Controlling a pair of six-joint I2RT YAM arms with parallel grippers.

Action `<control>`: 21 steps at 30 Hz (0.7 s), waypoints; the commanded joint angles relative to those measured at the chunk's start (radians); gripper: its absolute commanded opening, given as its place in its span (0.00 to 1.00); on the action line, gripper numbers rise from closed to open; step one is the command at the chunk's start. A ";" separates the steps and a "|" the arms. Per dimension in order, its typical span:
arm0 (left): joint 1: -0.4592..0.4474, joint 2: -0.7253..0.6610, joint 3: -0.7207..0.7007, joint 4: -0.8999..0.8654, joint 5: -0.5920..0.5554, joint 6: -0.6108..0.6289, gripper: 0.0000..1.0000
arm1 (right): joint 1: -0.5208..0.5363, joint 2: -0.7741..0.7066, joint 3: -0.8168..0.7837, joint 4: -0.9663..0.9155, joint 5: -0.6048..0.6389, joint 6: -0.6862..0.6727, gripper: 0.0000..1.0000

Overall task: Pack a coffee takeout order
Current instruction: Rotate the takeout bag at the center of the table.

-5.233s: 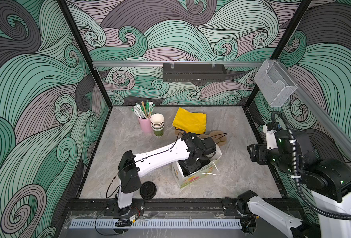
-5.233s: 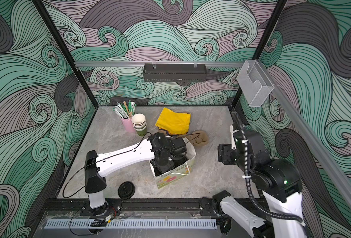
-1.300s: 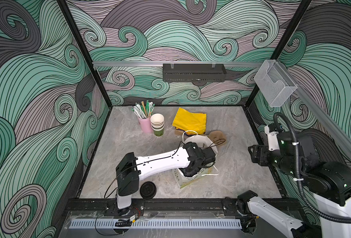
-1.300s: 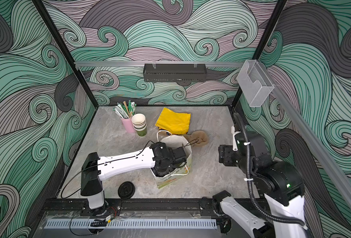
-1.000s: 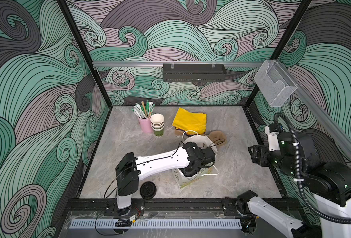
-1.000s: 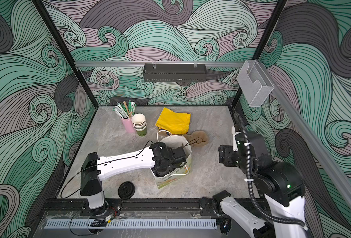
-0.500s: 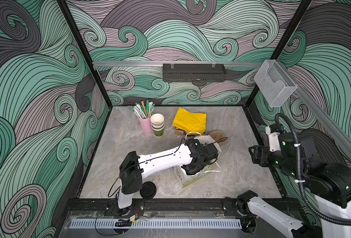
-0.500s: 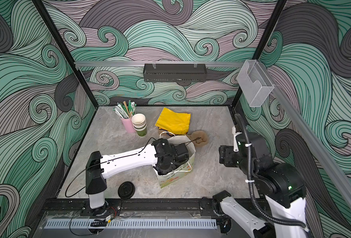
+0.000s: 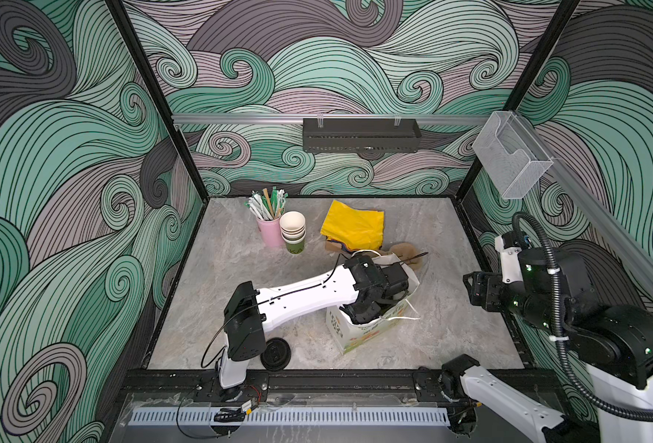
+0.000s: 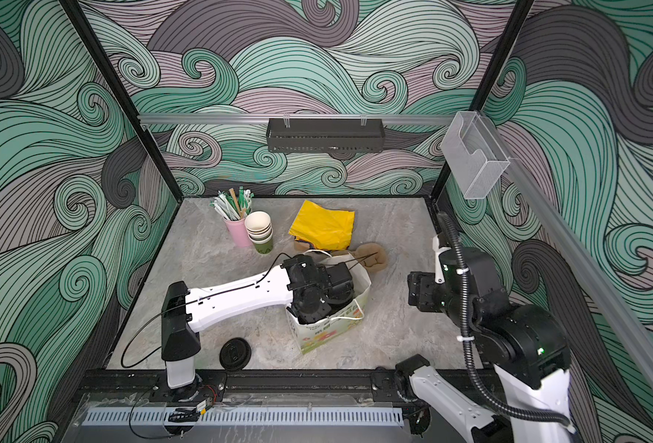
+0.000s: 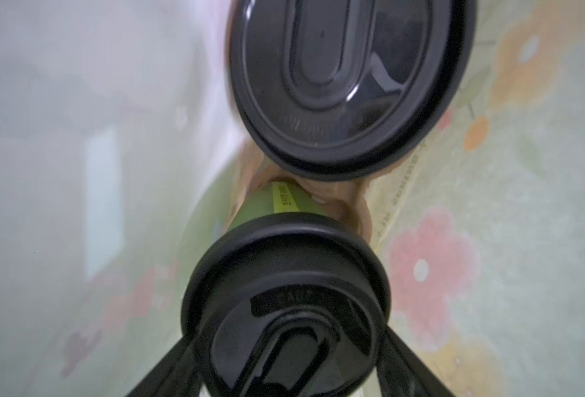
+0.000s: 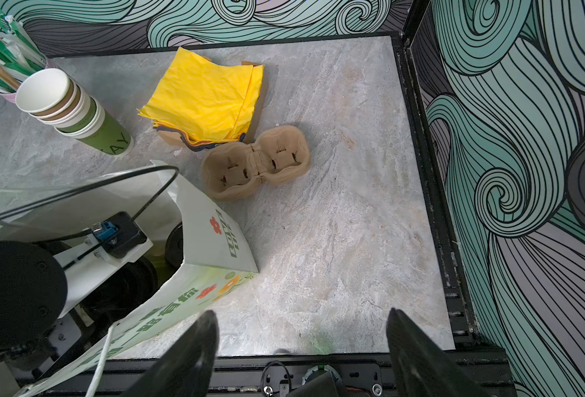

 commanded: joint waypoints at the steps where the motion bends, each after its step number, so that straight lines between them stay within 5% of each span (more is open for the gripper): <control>1: 0.004 0.004 0.040 -0.034 0.020 0.014 0.75 | -0.004 -0.003 -0.004 -0.019 0.015 0.008 0.78; 9: 0.003 -0.001 0.014 -0.017 0.009 0.016 0.75 | -0.004 -0.001 -0.006 -0.019 -0.004 0.008 0.78; 21: 0.001 -0.021 -0.012 0.014 -0.001 0.013 0.73 | -0.004 0.067 -0.231 0.100 -0.465 0.022 0.73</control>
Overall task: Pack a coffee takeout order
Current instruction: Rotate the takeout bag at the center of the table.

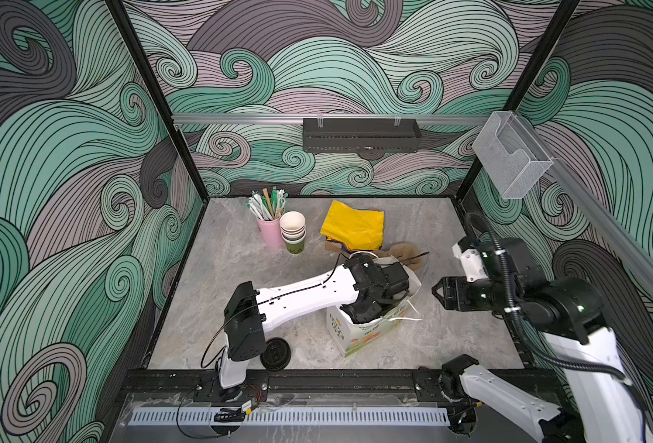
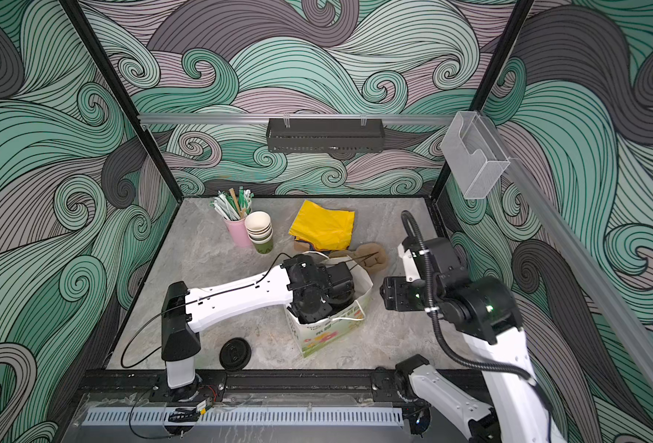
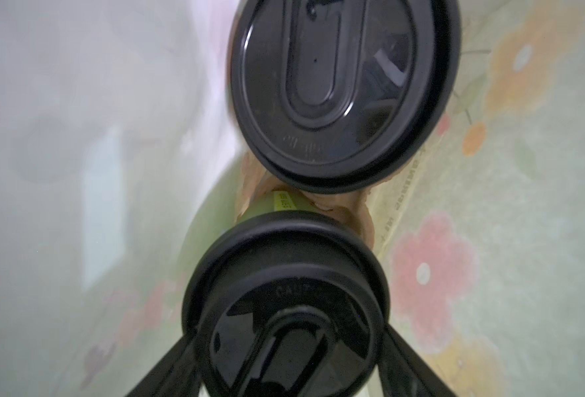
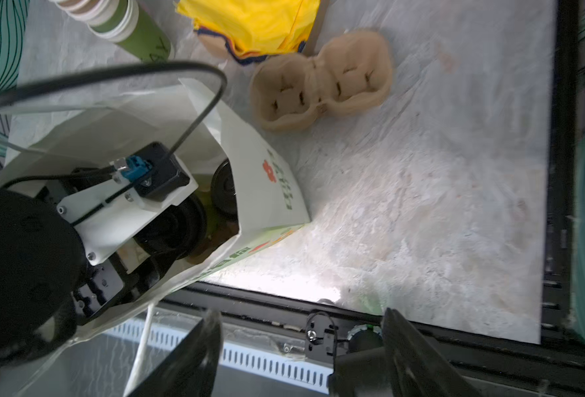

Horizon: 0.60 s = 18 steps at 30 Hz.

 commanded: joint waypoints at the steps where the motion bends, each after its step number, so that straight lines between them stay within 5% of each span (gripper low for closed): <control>1: 0.000 -0.023 -0.009 0.005 -0.007 0.005 0.73 | -0.003 -0.002 -0.034 0.072 -0.137 0.018 0.73; 18: -0.011 -0.040 -0.015 0.016 -0.028 -0.007 0.73 | -0.003 0.012 -0.192 0.266 -0.141 0.043 0.36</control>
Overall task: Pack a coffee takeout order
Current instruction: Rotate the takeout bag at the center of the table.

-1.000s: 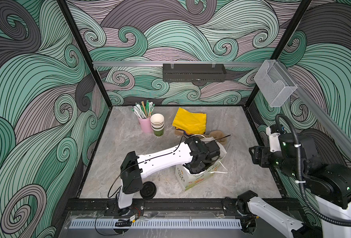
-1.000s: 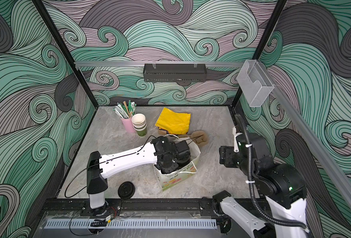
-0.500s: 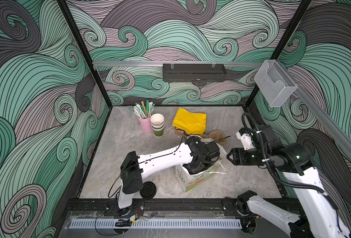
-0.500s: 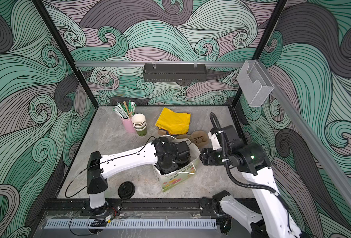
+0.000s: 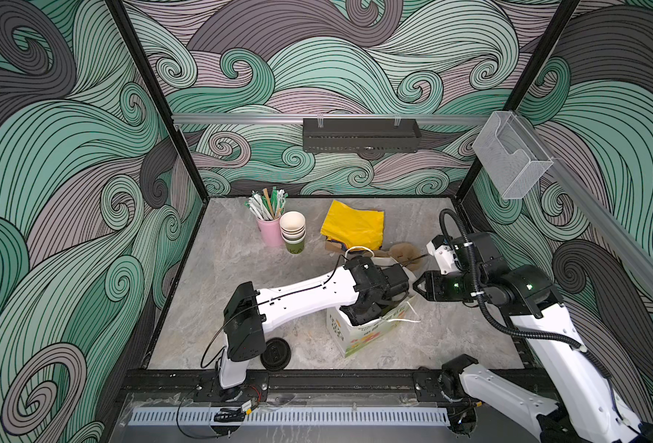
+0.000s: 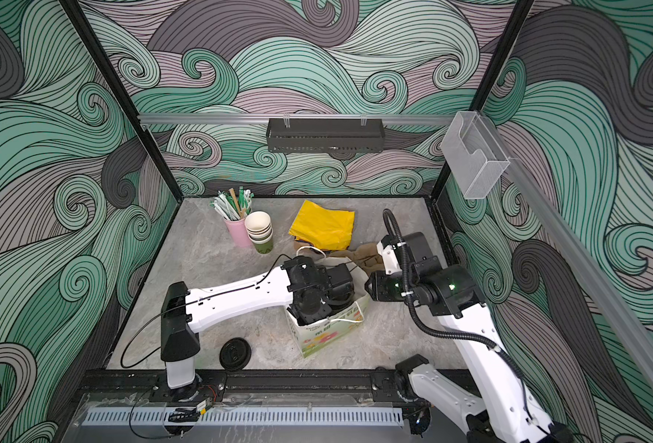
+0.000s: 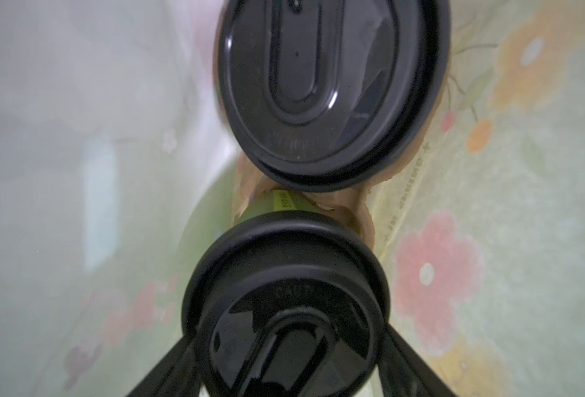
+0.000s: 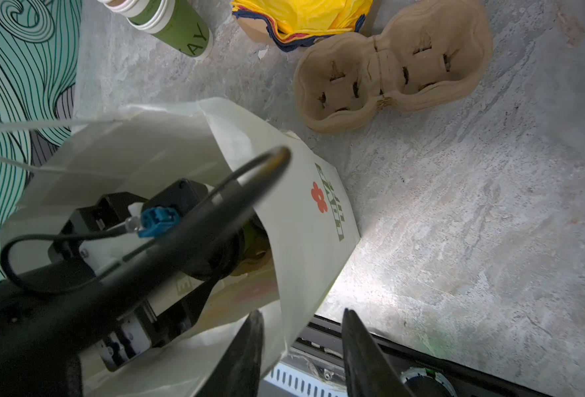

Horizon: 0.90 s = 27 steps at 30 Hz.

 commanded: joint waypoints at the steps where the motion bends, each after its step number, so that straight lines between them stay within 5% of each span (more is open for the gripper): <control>1: -0.009 -0.035 0.000 0.006 -0.020 -0.006 0.73 | -0.003 -0.005 -0.014 0.035 -0.011 0.009 0.34; 15: -0.015 -0.077 0.040 0.079 -0.053 -0.013 0.77 | -0.003 -0.024 -0.054 0.036 -0.023 0.009 0.06; 27: -0.015 -0.046 0.019 0.035 -0.063 -0.012 0.84 | -0.003 -0.024 -0.058 0.037 -0.043 0.004 0.00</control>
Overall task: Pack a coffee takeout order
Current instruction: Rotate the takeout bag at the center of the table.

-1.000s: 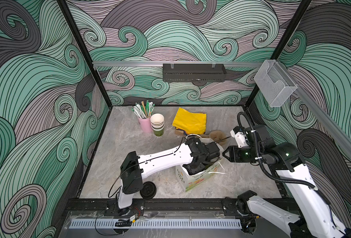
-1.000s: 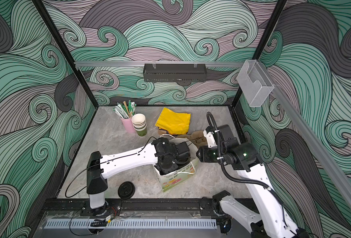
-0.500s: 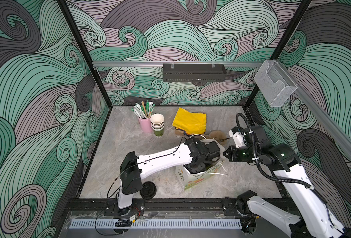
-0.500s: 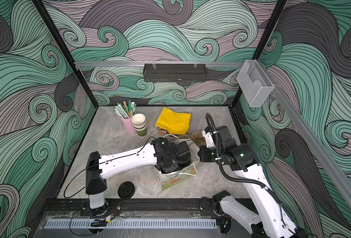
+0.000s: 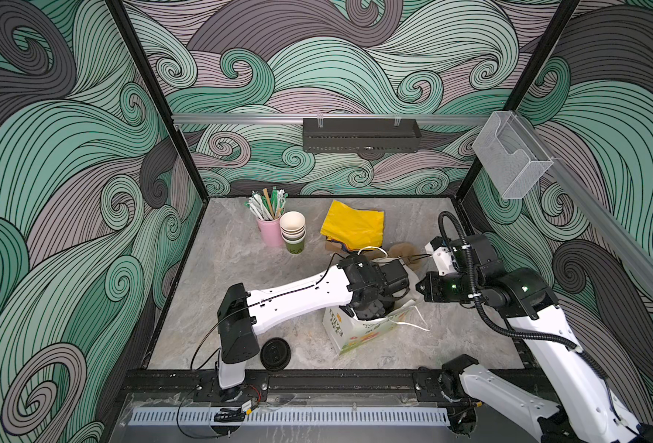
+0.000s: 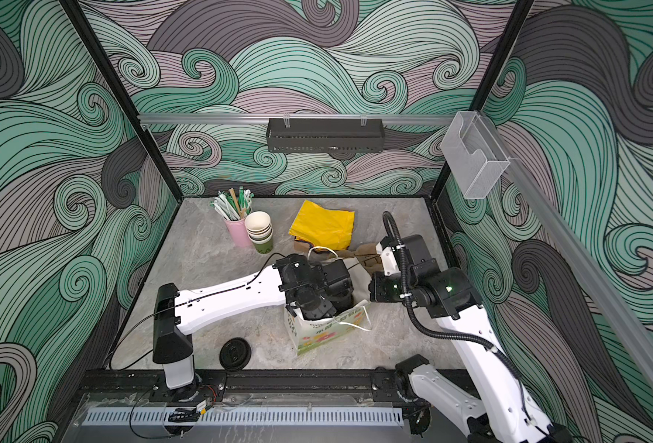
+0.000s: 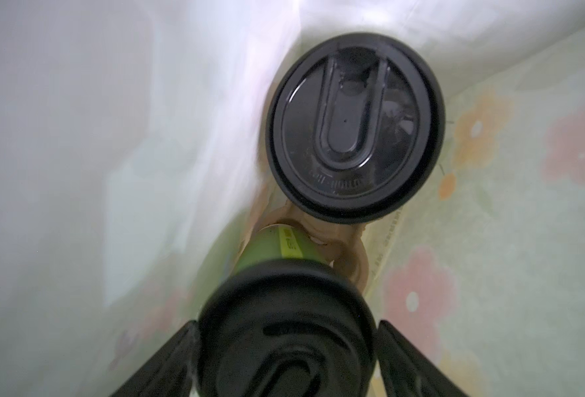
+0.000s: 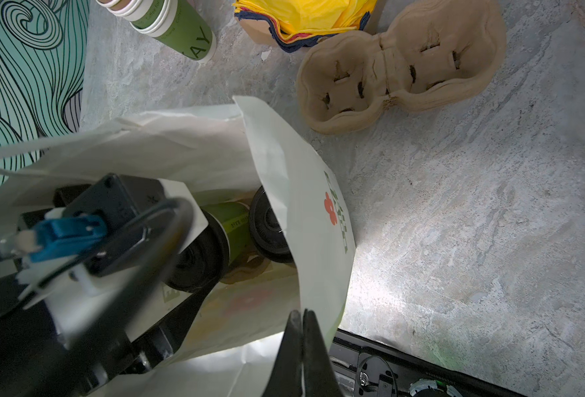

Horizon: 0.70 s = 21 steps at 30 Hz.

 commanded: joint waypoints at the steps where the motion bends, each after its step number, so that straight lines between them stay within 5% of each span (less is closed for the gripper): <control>1: -0.009 0.003 0.020 -0.019 -0.018 -0.011 0.84 | -0.003 -0.004 -0.012 -0.002 -0.029 -0.003 0.00; 21: -0.009 0.043 0.088 -0.028 -0.071 -0.009 0.85 | 0.046 -0.010 -0.027 0.012 -0.028 0.016 0.00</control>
